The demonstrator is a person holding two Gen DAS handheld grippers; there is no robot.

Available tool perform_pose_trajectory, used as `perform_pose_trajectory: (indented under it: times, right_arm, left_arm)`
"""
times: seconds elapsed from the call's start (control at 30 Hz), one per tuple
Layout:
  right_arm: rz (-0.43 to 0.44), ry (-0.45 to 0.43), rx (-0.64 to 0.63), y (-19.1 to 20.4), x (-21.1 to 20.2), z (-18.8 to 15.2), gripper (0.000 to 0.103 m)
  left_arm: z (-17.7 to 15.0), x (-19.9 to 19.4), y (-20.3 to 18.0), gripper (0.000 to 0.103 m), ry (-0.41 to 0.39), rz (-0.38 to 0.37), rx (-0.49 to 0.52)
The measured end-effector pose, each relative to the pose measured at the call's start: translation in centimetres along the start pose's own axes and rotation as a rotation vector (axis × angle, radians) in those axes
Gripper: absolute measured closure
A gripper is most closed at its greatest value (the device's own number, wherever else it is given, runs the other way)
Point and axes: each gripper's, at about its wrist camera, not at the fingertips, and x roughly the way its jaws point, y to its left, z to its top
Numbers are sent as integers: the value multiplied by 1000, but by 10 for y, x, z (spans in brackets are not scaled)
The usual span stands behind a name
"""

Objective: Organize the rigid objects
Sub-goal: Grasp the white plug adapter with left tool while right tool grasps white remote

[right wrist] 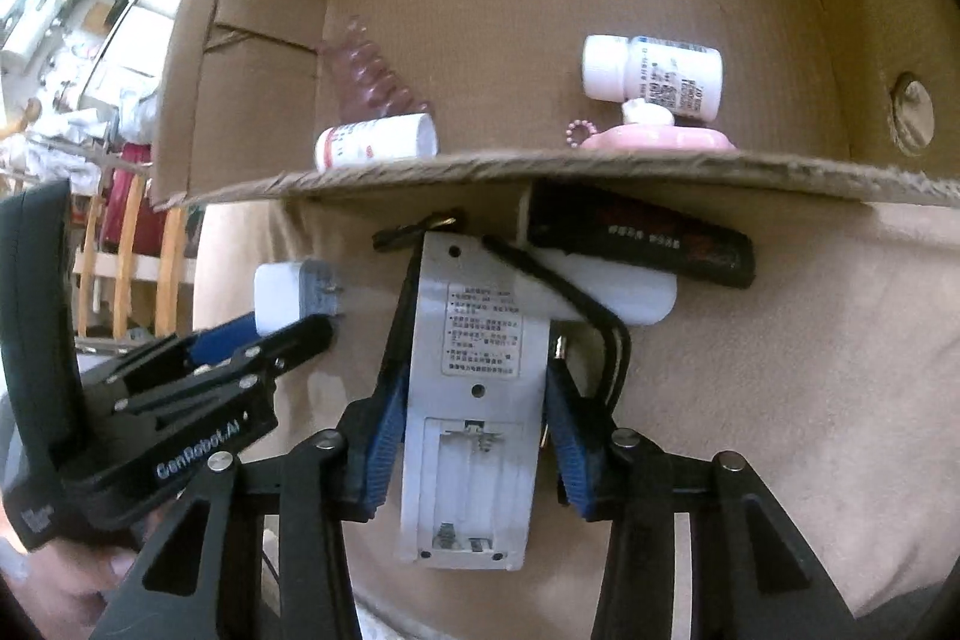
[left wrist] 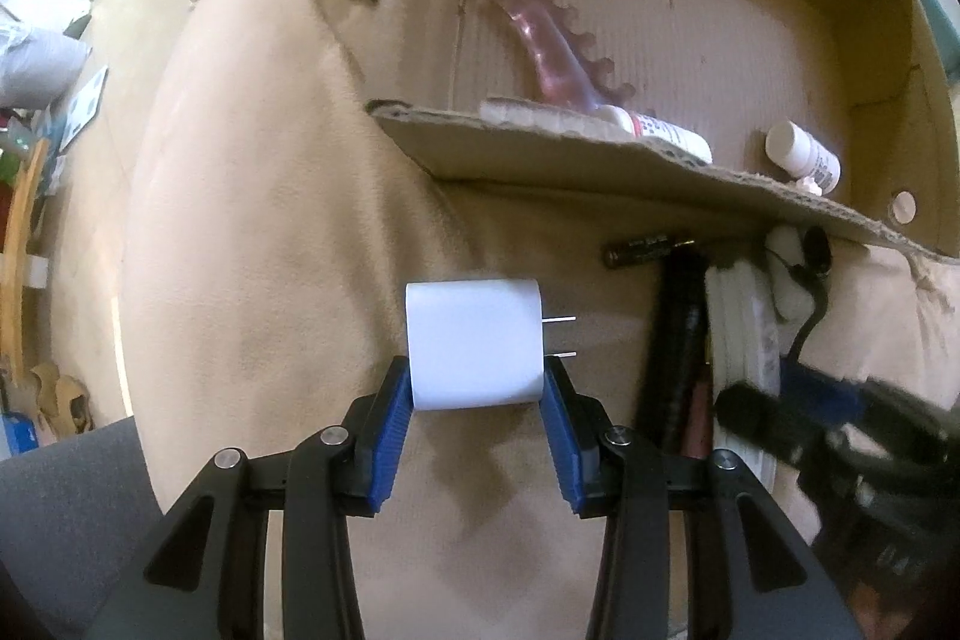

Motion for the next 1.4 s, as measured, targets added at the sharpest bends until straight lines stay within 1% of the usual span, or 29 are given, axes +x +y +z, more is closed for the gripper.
perform_pose_trajectory:
  times: [0.03, 0.07, 0.17, 0.27, 0.4, 0.53, 0.73, 0.87, 0.93, 1.0, 1.07, 1.13, 1.2, 1.3, 1.4]
  right_arm:
    - [17, -1, 5, 2, -3, -4, 56]
    - [28, -3, 3, 4, -6, -9, 56]
    - [47, -18, -17, 8, -18, -21, 56]
    - [72, -37, 1, 7, -28, -27, 56]
    - [99, -83, -2, 8, -42, -27, 57]
    - [101, -144, -20, 7, -59, -38, 57]
    - [98, -269, -53, 12, -83, -41, 57]
    - [100, -383, -109, 21, -106, -41, 57]
    - [93, -437, -130, 25, -116, -42, 57]
    - [97, -491, -142, 26, -128, -43, 57]
    - [98, -541, -151, 25, -142, -43, 57]
    - [115, -604, -154, 25, -156, -43, 57]
    - [124, -649, -148, 22, -166, -40, 57]
    - [129, -695, -126, 17, -175, -31, 57]
    - [107, -702, -115, 10, -180, -18, 57]
  left_arm:
    - [-1, -3, 0, 65, -1, -5, -5]
    - [5, -8, 5, 65, -2, -15, -13]
    - [-4, -19, 13, 65, -5, -47, -34]
    - [-12, -26, 20, 65, -11, -65, -40]
    - [-20, -40, 22, 65, -48, -51, -24]
    - [-24, -50, 23, 65, -79, -35, -27]
    - [-28, -50, 25, 65, -107, 5, -27]
    - [-30, -63, 27, 65, -171, 20, -17]
    - [-29, -77, 26, 65, -229, 18, -13]
    - [-29, -92, 24, 65, -285, 35, -4]
    - [-28, -106, 23, 65, -330, 36, -2]
    - [-23, -118, 23, 65, -362, 30, -8]
    - [-16, -128, 23, 65, -385, 19, -15]
    - [-5, -137, 22, 65, -409, 15, -8]
    - [5, -144, 21, 65, -429, 28, 2]
